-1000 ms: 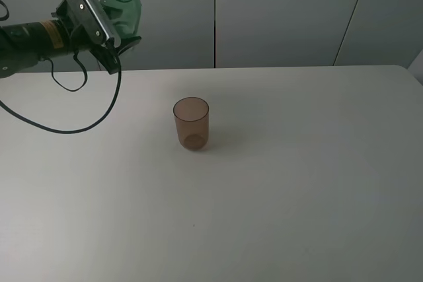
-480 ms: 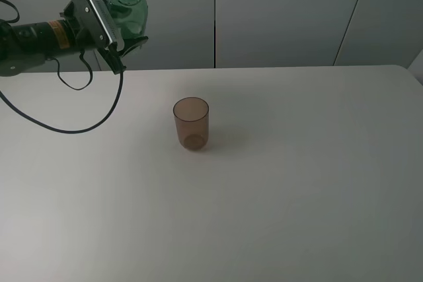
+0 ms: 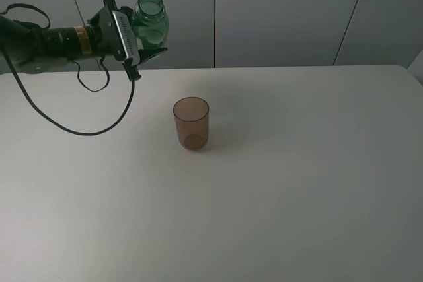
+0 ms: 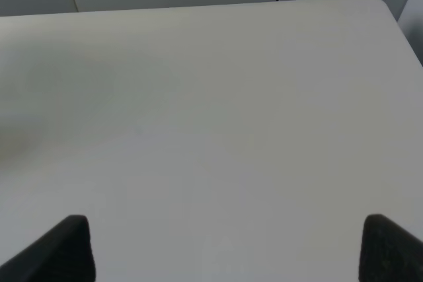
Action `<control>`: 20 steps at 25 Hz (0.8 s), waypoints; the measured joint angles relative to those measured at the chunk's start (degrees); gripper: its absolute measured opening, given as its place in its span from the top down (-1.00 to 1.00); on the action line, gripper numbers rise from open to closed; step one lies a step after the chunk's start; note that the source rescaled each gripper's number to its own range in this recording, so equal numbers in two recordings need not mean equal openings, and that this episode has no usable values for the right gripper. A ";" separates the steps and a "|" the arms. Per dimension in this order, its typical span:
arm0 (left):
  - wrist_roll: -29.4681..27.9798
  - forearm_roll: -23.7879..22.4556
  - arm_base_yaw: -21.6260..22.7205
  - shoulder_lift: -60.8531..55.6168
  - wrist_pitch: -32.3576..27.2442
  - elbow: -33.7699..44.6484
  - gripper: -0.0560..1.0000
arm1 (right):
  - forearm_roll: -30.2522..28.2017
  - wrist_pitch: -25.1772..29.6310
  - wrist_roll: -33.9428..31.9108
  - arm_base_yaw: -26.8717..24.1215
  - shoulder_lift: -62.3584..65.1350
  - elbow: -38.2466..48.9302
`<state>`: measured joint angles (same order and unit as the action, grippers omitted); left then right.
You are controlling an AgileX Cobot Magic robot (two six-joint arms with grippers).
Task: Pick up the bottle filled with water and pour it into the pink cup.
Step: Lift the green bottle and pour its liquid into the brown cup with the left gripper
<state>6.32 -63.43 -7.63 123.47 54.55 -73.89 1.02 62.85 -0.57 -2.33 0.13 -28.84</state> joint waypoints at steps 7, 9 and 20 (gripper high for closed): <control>6.08 -2.92 -2.69 0.33 -2.67 -2.94 0.05 | 0.00 0.00 0.00 0.00 0.00 0.00; 6.91 -3.87 -2.95 0.94 -2.67 -4.03 0.05 | 0.00 0.00 0.00 0.00 0.00 0.00; 9.67 -6.46 -2.81 6.52 -2.78 -9.33 0.05 | -0.11 0.00 0.00 0.00 0.00 0.00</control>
<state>15.99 -69.89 -10.43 129.98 51.78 -83.21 0.92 62.85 -0.57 -2.33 0.13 -28.84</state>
